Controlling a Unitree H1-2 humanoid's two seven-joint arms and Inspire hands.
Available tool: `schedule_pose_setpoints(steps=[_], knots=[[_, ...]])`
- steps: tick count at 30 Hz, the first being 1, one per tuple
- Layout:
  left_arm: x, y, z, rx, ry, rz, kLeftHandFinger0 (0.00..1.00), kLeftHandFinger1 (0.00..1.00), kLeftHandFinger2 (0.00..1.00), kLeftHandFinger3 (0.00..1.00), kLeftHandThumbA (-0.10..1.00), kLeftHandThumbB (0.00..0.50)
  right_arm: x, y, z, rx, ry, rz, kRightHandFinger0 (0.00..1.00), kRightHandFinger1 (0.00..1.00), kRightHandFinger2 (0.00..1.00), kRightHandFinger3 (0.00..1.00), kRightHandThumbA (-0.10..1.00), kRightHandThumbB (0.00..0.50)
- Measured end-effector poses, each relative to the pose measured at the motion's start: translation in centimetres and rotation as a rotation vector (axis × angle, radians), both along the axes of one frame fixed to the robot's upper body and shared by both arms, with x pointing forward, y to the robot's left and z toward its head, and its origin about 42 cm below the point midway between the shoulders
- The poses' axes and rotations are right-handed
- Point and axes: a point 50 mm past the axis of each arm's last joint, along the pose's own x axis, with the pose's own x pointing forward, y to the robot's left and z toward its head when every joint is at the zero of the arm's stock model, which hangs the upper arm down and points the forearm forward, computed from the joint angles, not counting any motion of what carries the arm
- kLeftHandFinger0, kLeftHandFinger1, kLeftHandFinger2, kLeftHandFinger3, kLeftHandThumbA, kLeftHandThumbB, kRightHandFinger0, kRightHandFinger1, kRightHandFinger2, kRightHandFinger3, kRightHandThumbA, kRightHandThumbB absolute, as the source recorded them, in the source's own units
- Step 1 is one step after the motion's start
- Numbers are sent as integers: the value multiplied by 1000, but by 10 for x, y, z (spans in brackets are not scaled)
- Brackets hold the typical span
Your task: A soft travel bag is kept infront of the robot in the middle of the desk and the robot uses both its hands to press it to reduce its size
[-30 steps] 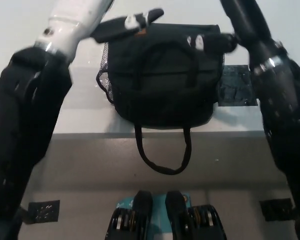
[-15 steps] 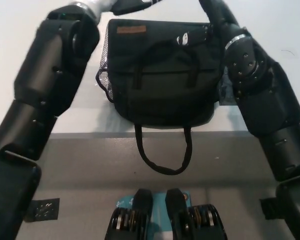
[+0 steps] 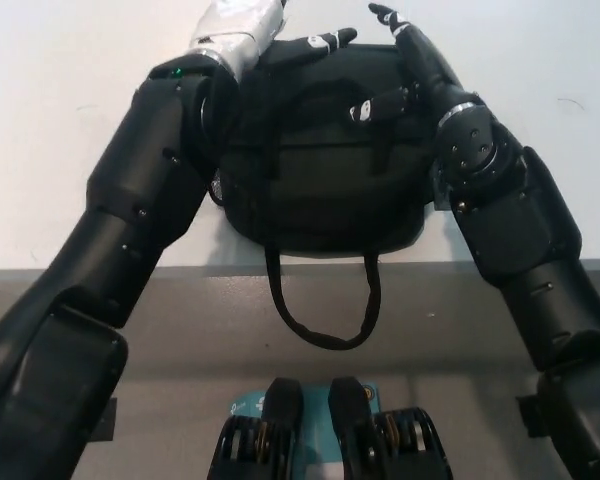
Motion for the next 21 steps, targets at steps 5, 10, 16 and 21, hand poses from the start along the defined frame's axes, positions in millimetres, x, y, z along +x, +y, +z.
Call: schedule_pose_setpoints(steps=[5,10,16,21], knots=[[-2,-3,-9,-21,-11,8,1000,1000,1000,1000,1000,304,-3,3,-11,19,0,2,1000,1000,1000,1000,1000,246],[-5,-1,-43,-41,36,28,1000,1000,1000,1000,1000,306,-6,4,-26,27,22,3,1000,1000,1000,1000,1000,264],[-12,0,-83,-97,47,56,1000,1000,1000,1000,1000,258,-13,13,-50,20,57,7,1000,1000,1000,1000,1000,218],[-25,11,-143,-102,82,89,1000,1000,1000,1000,1000,234,-23,19,-94,-4,138,11,1000,1000,1000,1000,1000,251]])
